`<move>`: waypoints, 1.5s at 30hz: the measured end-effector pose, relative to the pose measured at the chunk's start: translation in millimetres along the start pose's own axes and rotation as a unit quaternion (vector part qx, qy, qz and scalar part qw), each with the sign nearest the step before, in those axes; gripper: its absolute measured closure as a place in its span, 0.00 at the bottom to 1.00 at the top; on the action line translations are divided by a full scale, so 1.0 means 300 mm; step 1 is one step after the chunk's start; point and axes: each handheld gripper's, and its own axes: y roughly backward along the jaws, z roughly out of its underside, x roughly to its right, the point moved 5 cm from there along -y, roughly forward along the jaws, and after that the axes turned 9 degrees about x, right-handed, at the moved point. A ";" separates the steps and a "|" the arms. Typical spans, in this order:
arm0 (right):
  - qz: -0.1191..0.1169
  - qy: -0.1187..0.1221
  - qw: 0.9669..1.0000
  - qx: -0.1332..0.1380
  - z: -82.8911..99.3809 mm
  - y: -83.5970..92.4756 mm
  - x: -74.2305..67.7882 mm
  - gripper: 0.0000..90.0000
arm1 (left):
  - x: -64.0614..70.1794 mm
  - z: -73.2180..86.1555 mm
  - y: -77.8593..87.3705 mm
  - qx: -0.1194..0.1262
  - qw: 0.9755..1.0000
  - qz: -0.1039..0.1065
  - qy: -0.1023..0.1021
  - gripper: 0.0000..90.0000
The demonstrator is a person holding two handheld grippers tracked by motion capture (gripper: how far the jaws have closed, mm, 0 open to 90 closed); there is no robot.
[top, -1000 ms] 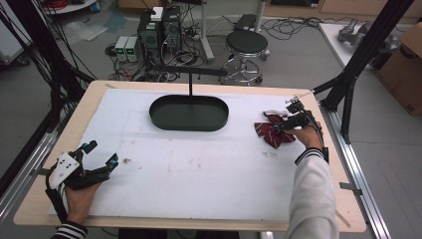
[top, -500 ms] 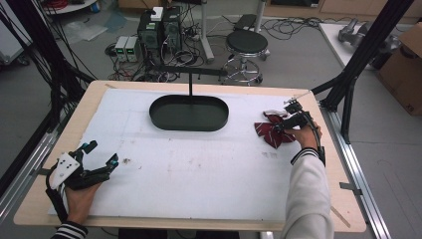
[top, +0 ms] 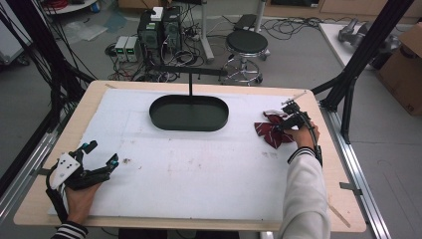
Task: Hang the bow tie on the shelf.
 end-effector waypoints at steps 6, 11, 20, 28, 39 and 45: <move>0.004 0.007 1.000 -0.020 0.004 -0.011 -0.007 0.78 | 0.000 0.000 0.000 -0.001 1.000 0.001 0.000 0.15; 0.006 0.009 1.000 -0.021 0.000 -0.013 -0.014 0.83 | 0.000 0.000 0.000 -0.001 1.000 0.001 -0.001 0.15; 0.007 0.005 1.000 -0.021 -0.001 -0.011 -0.014 0.84 | 0.001 0.000 0.000 -0.001 1.000 0.001 0.000 0.15; -0.002 -0.001 1.000 0.011 -0.021 0.013 -0.023 0.84 | 0.002 0.000 -0.001 0.000 1.000 0.001 0.000 0.15; -0.025 -0.026 0.991 0.131 -0.084 0.127 -0.038 0.84 | 0.003 0.000 -0.001 -0.002 1.000 0.002 -0.005 0.15; -0.041 -0.038 0.977 0.207 -0.122 0.186 -0.059 0.84 | 0.003 0.000 -0.001 -0.001 1.000 0.001 -0.005 0.15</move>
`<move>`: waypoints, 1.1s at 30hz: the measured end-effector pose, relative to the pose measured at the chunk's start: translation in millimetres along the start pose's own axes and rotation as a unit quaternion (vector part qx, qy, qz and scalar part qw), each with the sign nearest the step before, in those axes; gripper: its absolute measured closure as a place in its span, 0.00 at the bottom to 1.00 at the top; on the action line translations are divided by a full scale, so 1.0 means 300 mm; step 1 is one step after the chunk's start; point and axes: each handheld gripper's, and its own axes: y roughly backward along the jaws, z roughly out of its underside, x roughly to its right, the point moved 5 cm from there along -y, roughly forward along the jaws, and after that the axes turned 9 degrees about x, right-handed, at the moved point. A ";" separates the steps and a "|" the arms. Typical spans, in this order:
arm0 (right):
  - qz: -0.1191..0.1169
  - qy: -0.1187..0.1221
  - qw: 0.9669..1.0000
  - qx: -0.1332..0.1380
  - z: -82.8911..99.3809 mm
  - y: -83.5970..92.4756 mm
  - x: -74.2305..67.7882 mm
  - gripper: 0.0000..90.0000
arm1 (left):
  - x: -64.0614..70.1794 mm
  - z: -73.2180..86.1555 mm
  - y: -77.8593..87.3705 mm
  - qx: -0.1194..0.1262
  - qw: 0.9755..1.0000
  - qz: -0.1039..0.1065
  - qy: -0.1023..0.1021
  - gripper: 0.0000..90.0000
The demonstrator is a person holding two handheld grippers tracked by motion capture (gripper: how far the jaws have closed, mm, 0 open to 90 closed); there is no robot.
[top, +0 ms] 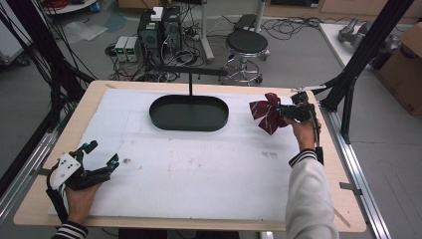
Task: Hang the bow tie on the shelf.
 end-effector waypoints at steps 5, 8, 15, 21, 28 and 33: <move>-0.001 -0.002 0.999 0.052 -0.038 0.027 -0.022 0.84 | 0.000 0.000 0.000 0.000 1.000 0.000 0.000 0.15; 0.000 0.000 0.997 0.076 -0.057 0.039 -0.034 0.84 | 0.000 0.000 -0.001 0.001 1.000 -0.001 0.003 0.15; 0.003 0.004 0.994 0.106 -0.083 0.061 -0.053 0.84 | -0.001 0.000 -0.001 0.001 1.000 -0.001 0.003 0.15; -0.005 0.003 0.992 0.126 -0.122 0.076 -0.085 0.84 | 0.000 0.000 -0.002 0.000 1.000 0.001 0.001 0.15; -0.038 0.008 0.989 0.145 -0.199 0.069 -0.168 0.84 | 0.000 0.000 -0.002 -0.001 1.000 0.001 0.001 0.15; -0.051 0.023 0.987 0.149 -0.242 0.046 -0.230 0.84 | 0.000 0.000 -0.002 -0.001 1.000 0.002 0.001 0.15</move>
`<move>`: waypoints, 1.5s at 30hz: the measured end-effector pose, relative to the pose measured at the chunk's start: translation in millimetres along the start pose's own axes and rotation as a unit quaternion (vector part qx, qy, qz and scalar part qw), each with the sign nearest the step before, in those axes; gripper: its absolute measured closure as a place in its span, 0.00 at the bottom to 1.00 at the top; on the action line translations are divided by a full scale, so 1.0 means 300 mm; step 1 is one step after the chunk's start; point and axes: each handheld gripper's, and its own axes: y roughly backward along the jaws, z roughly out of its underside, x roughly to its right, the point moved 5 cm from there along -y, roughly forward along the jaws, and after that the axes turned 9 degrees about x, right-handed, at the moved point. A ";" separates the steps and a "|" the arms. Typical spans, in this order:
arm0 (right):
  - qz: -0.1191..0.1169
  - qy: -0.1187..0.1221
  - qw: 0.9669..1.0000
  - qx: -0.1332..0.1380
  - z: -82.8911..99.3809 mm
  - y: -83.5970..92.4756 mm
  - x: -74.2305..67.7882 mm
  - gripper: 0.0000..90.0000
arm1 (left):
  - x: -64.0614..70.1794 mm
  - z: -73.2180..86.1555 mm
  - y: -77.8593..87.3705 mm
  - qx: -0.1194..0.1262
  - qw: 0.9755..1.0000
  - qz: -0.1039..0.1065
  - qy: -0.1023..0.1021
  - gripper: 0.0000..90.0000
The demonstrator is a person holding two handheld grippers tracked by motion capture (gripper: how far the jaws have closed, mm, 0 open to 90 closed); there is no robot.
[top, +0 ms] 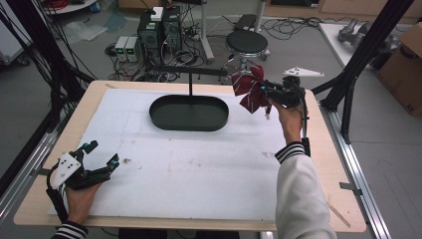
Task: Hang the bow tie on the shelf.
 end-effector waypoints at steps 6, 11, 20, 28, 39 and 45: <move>-0.017 0.001 1.000 0.013 -0.048 -0.049 -0.067 0.84 | 0.001 0.000 0.000 -0.001 1.000 0.001 0.000 0.15; -0.032 0.002 0.999 0.018 -0.082 -0.101 -0.130 0.84 | 0.001 0.000 0.000 0.000 1.000 0.002 0.000 0.15; -0.055 0.008 0.998 0.021 -0.096 -0.186 -0.217 0.84 | 0.000 0.000 0.000 -0.002 1.000 0.003 0.001 0.15; -0.073 0.015 0.997 0.023 -0.118 -0.244 -0.280 0.84 | 0.000 0.001 -0.001 -0.002 1.000 0.004 0.002 0.15; -0.093 0.008 0.996 0.012 -0.088 -0.309 -0.334 0.84 | -0.001 0.001 -0.002 -0.002 1.000 0.005 0.004 0.15; -0.100 0.009 0.995 -0.001 -0.070 -0.331 -0.352 0.84 | -0.001 0.001 -0.002 -0.001 1.000 0.006 0.005 0.15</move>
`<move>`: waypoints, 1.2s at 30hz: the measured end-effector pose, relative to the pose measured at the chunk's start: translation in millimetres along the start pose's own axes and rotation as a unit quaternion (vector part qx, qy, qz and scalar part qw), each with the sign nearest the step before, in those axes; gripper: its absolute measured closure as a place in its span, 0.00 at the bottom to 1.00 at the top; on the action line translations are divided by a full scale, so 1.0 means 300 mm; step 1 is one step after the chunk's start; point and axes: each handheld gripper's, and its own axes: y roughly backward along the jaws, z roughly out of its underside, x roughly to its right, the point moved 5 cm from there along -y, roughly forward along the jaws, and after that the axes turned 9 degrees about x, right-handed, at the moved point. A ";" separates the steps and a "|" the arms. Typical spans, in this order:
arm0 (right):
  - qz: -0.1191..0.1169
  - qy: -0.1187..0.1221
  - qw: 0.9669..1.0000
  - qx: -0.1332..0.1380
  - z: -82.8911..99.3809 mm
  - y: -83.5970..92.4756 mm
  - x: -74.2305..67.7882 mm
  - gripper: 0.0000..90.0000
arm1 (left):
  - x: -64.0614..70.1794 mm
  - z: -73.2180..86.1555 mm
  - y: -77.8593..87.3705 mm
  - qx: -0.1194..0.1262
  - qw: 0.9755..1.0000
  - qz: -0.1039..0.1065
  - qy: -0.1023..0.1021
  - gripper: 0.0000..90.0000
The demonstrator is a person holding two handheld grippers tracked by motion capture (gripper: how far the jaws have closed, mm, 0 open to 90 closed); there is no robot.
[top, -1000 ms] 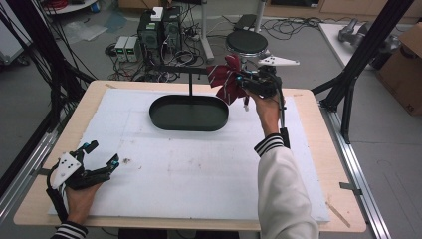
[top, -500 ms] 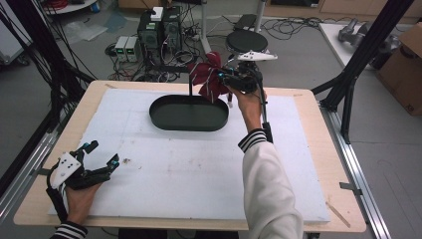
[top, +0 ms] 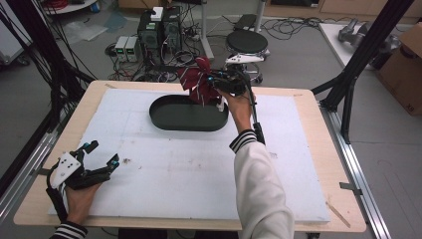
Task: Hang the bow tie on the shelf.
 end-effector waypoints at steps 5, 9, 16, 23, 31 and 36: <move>-0.005 -0.001 1.000 -0.014 0.023 -0.012 -0.005 0.84 | 0.000 0.000 0.000 0.000 1.000 0.000 0.000 0.15; -0.007 -0.002 1.000 -0.020 0.032 -0.019 -0.012 0.84 | 0.000 0.000 0.000 -0.001 1.000 0.000 -0.002 0.15; 0.001 -0.006 1.000 -0.030 0.070 -0.024 0.005 0.84 | 0.000 0.000 0.000 -0.001 1.000 0.001 -0.002 0.15; 0.006 -0.011 0.999 -0.039 0.094 -0.031 0.022 0.84 | 0.000 0.000 0.000 -0.001 1.000 0.001 -0.002 0.15; 0.017 -0.005 0.998 -0.052 0.108 -0.037 0.035 0.83 | 0.001 0.000 0.000 0.000 1.000 0.001 0.000 0.15; 0.027 -0.005 0.998 -0.056 0.112 -0.034 0.045 0.83 | 0.000 0.000 0.001 -0.003 1.000 0.002 -0.002 0.15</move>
